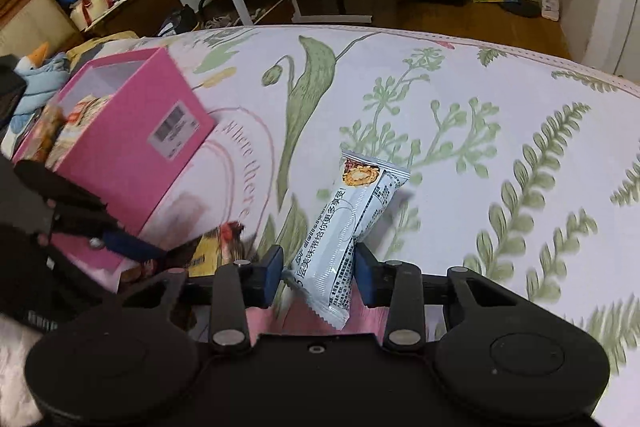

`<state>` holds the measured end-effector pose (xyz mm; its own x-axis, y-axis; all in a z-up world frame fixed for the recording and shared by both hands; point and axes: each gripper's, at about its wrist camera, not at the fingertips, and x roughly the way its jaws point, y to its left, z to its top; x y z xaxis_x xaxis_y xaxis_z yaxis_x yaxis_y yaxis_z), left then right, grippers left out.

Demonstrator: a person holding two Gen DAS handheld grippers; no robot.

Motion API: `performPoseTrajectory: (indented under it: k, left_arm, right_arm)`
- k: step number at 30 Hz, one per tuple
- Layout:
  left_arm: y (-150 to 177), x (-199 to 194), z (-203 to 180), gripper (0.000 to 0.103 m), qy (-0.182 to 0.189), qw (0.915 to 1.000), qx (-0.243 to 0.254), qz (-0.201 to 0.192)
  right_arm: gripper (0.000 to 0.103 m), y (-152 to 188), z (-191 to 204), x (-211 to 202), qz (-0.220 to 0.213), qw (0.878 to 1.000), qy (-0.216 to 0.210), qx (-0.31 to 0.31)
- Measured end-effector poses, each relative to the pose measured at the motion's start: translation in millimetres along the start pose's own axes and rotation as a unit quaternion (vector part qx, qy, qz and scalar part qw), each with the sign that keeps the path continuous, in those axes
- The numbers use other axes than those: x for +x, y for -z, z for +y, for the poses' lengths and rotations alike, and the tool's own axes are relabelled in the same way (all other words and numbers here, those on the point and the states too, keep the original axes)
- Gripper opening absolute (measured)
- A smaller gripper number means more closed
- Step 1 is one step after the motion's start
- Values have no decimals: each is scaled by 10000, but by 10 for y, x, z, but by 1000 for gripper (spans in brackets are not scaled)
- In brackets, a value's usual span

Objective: Organize snacks
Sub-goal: 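Carry the black pack and white bar into the pink box and open both tools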

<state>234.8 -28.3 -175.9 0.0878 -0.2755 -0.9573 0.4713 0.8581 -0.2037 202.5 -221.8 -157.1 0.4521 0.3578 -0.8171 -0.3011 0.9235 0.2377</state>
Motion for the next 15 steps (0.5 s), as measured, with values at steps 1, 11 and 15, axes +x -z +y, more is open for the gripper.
performPoseTrajectory:
  k: [1,11,15]
  left_arm:
    - [30,-26,-7,57,25,10000,-10,27]
    - [359,-303,-153,57,147,9996,84,216]
    - [505,-504,-186,57,222,9994,100,227]
  right_arm:
    - [43,34,18,-49,5,10000,-9,-10]
    - [43,377,473,-586,301,9990,-200,-256]
    - [43,463,701,-782,322,9982,-365,-352]
